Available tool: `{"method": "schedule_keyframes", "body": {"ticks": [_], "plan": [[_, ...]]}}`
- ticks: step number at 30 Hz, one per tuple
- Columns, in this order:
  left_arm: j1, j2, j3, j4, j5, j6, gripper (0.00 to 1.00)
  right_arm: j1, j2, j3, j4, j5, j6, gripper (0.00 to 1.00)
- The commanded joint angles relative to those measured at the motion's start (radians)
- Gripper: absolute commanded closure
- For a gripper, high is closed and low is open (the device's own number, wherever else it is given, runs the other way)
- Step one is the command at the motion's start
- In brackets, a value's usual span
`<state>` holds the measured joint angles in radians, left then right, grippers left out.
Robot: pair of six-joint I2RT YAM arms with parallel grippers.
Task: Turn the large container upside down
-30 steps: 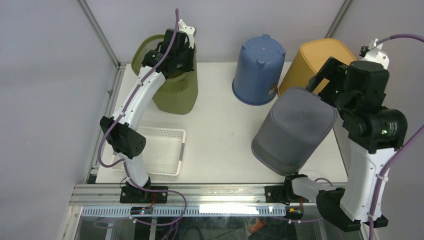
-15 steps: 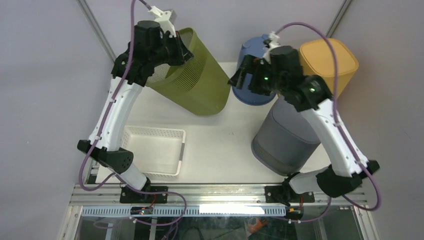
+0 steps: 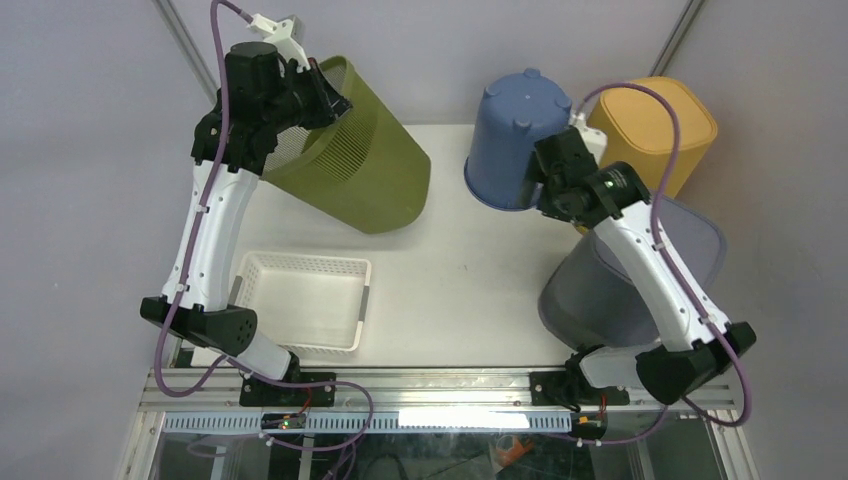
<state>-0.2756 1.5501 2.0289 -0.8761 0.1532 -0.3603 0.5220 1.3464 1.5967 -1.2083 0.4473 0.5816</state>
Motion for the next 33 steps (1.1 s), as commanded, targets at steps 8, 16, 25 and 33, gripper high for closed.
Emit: {"method": "schedule_keyframes", "body": {"ticks": [8, 16, 25, 33], "plan": [[-0.010, -0.048, -0.136, 0.396, 0.420, -0.265, 1.00, -0.140, -0.180, -0.015, 0.047, -0.134, -0.075, 0.01], [-0.006, -0.105, -0.520, 0.848, 0.623, -0.601, 1.00, -0.126, -0.158, -0.043, 0.238, -0.426, -0.049, 0.01], [0.080, -0.032, -0.617, 0.730, 0.602, -0.473, 0.93, -0.080, -0.091, -0.102, 0.232, -0.366, -0.039, 0.01], [0.083, 0.008, -0.481, 0.385, 0.342, -0.143, 0.31, -0.067, -0.127, -0.244, 0.342, -0.448, 0.034, 0.01]]}}
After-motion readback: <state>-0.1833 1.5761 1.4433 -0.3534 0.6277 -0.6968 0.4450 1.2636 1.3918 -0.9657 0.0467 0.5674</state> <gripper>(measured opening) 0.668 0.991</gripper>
